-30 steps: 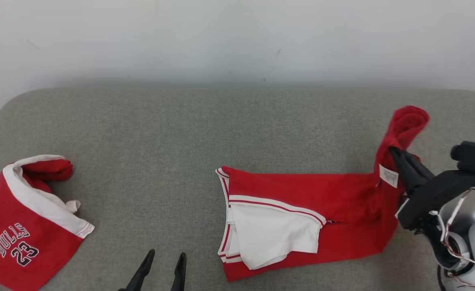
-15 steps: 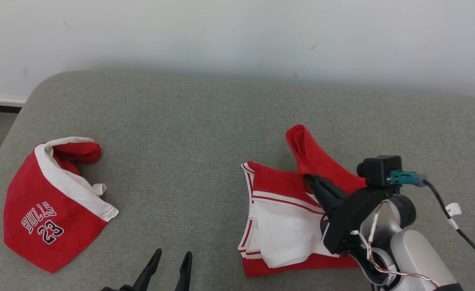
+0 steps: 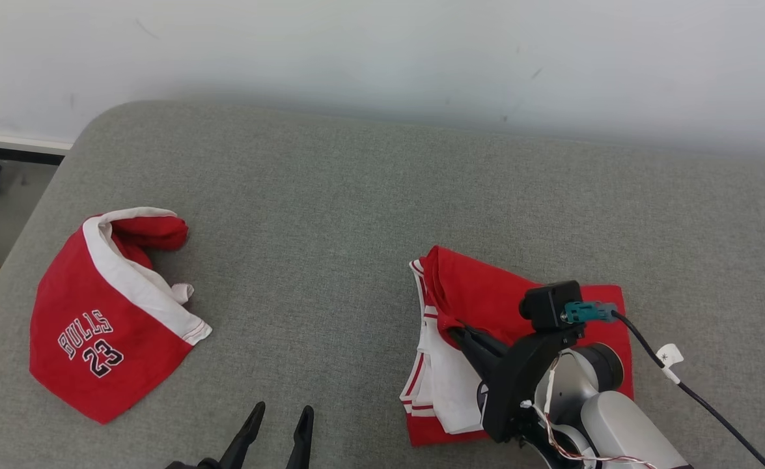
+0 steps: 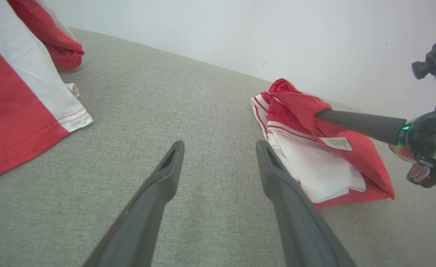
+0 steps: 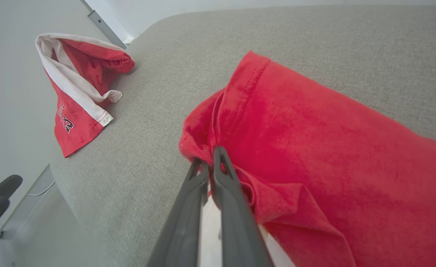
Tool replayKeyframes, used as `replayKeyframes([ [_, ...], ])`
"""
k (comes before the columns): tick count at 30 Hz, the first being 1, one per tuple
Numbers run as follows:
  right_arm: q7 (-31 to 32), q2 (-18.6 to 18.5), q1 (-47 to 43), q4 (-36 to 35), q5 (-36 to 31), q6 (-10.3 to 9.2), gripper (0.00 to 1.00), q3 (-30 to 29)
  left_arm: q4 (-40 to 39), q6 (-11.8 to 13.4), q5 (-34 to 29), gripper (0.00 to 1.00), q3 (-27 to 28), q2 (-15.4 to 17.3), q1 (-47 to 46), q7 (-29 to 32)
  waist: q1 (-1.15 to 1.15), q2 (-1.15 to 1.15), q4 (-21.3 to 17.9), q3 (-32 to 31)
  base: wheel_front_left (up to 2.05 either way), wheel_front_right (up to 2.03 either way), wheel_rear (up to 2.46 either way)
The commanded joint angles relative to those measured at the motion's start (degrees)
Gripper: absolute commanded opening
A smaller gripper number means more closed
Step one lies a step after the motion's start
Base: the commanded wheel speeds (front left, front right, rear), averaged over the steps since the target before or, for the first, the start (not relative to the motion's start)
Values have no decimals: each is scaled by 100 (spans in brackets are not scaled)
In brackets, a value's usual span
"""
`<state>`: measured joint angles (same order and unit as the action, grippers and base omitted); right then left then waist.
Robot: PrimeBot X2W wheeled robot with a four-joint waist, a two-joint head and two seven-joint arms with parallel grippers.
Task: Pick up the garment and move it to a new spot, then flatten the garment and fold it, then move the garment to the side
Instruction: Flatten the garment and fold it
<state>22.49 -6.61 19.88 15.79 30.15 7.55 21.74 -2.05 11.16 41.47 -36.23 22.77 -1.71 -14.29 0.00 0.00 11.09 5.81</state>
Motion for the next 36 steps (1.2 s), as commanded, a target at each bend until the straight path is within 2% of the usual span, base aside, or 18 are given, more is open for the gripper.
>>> replayKeyframes([
  [1, -34, 39, -37, 25, 6, -14, 0, 25, 20, -2, 17, 100, 11, -25, -39, -36, 0, 0, -3, -6, 0, 0, 0],
  [3, -11, 71, -61, 108, 36, -14, 3, 58, 23, -35, 102, 100, 26, -69, 2, -38, 0, 0, -22, -18, 0, 0, 0],
  [4, 9, 102, -66, 133, 69, -14, 35, 75, 25, -61, 178, 100, 44, -99, 44, -25, 0, 0, -37, -28, 0, 0, 0],
  [5, 19, 125, -52, 140, 77, -14, 95, 96, 26, -52, 189, 100, 64, -76, 56, -27, 0, 0, -53, -36, 0, 0, 0],
  [6, 12, 152, -32, 124, 98, -14, 100, 108, 29, -49, 203, 100, 76, -63, 73, -29, 0, 0, -70, -46, 0, 0, 0],
  [11, -65, 222, 18, -100, 392, -14, 100, 31, 67, -12, 215, 100, 79, -24, 119, -20, 0, 0, -150, -139, 0, 0, 0],
  [15, -194, 38, -68, -369, 453, -14, 100, -268, 55, 46, 181, 100, 61, -34, 157, -4, 0, 0, -225, -266, 0, 0, 0],
  [19, -479, -252, -285, -624, 345, -14, 100, -846, -3, 152, 113, 100, 134, -60, 205, -44, 0, 0, -358, -431, 0, 0, 0],
  [24, -889, -329, -576, -796, 455, -14, 100, -1113, -35, 246, 89, 100, 266, -127, 306, -68, 0, 0, -562, -576, 0, 0, 0],
  [36, -2180, -585, -1172, -727, 127, -14, 100, -798, -52, 301, -50, 100, 482, -243, 454, -91, 0, 0, -1005, -790, 0, 0, 0],
])
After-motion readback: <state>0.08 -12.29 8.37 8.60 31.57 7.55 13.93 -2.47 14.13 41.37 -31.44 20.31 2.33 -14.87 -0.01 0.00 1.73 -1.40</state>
